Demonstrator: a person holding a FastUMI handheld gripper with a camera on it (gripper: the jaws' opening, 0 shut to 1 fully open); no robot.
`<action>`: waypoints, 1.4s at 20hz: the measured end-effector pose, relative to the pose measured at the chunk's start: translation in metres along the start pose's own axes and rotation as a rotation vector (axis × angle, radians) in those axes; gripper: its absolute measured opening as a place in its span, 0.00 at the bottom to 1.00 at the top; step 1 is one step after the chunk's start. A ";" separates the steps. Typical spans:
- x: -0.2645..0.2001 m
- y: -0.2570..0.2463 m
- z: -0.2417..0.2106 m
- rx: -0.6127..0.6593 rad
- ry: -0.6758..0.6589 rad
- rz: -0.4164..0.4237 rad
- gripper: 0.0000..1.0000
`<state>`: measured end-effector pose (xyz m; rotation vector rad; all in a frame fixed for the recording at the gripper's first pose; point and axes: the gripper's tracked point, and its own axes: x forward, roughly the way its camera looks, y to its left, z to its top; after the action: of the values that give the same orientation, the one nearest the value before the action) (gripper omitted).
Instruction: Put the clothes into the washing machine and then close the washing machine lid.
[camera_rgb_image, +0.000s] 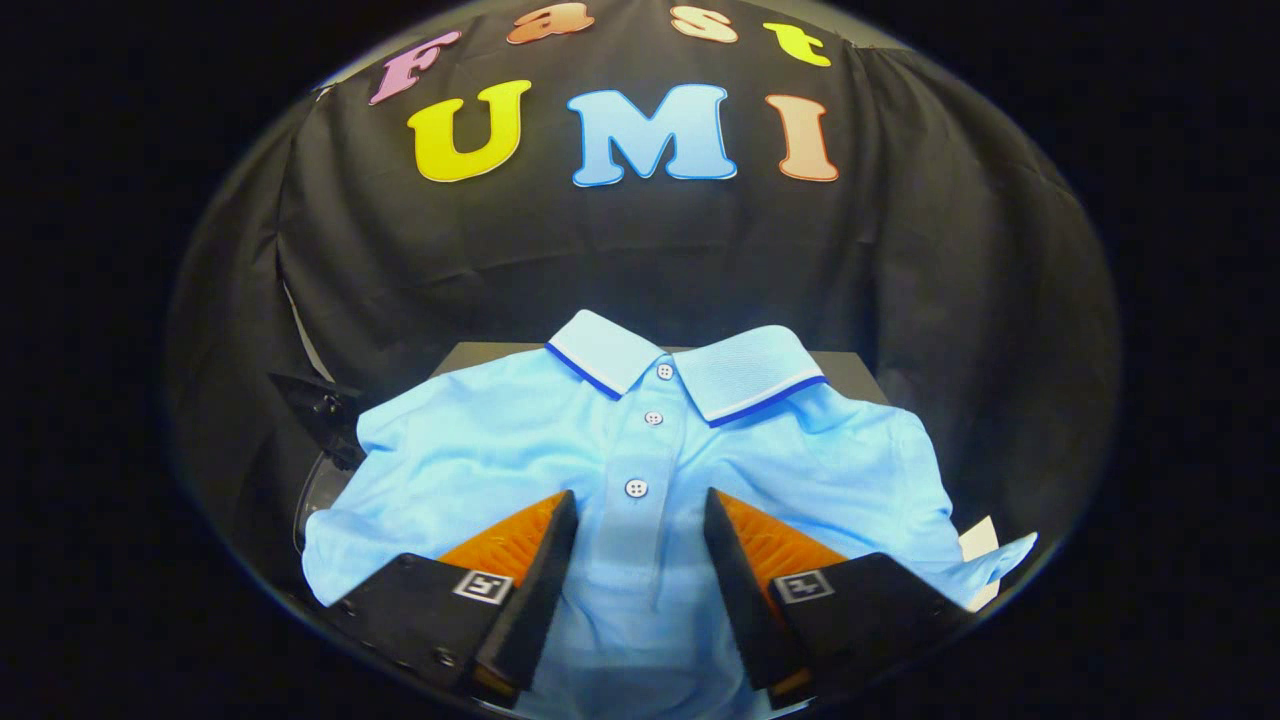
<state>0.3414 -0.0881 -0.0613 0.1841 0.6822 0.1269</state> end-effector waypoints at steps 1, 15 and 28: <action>-0.001 0.001 0.002 -0.007 0.004 0.016 0.71; -0.004 0.009 0.002 0.017 0.023 0.022 0.02; -0.046 0.011 0.032 0.142 -0.043 0.089 0.01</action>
<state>0.3259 -0.0898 -0.0071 0.3532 0.6405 0.1592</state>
